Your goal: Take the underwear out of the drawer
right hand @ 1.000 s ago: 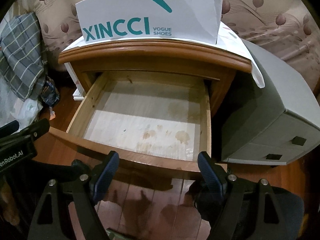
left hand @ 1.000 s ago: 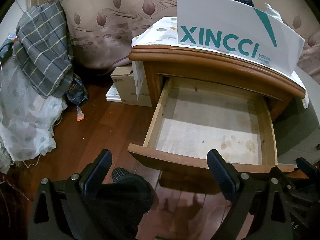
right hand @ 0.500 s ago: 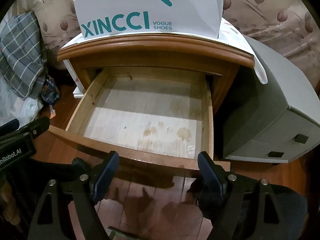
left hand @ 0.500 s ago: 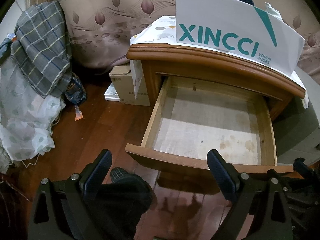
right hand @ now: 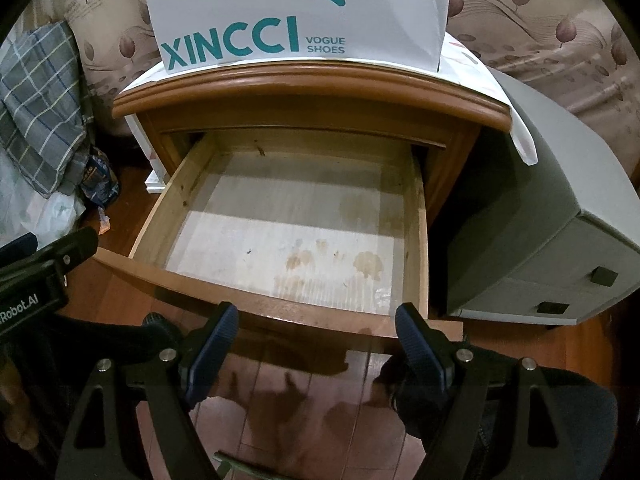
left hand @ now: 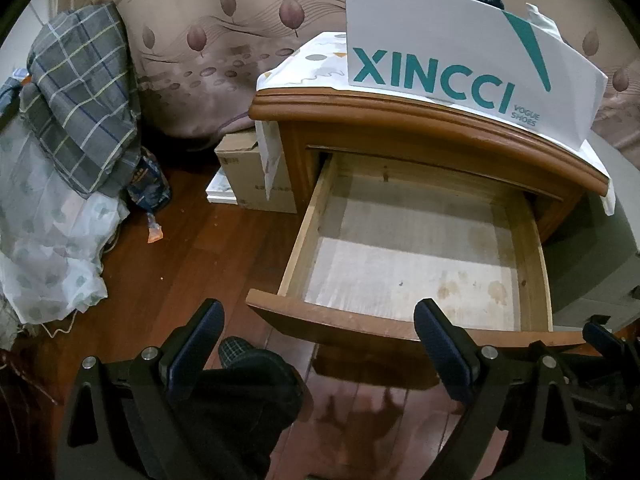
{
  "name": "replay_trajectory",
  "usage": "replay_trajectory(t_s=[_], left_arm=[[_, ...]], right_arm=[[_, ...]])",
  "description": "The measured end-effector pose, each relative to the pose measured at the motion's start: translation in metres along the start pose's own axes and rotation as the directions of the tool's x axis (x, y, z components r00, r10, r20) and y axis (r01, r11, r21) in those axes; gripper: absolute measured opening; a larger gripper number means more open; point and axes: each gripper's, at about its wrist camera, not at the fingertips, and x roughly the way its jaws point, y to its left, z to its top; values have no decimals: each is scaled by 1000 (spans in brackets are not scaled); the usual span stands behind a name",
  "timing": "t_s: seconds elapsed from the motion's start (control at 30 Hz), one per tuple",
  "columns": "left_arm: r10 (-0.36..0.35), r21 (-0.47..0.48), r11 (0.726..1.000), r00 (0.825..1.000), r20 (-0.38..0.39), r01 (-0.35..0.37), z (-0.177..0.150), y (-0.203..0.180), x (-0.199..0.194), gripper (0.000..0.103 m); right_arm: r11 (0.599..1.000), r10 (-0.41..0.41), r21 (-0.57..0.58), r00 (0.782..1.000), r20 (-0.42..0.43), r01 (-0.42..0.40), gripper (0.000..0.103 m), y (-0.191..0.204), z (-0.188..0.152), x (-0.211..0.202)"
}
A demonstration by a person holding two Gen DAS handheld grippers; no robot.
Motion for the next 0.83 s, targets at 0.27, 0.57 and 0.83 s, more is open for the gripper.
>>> replay_trajectory(t_s=[0.27,0.57,0.83], left_arm=[[-8,-3,1000,1000,-8,8,0,2,2,95],[-23,1,1000,1000,6,23,-2,4,2,95],[-10,2,1000,1000,10,10,-3,1,2,95]], right_arm=[[1000,5,-6,1000,-4,-5,83,1,-1,1],[1000,6,-5,1000,-6,-6,83,1,-1,1],[1000,5,-5,1000,-6,-5,83,1,-1,2]])
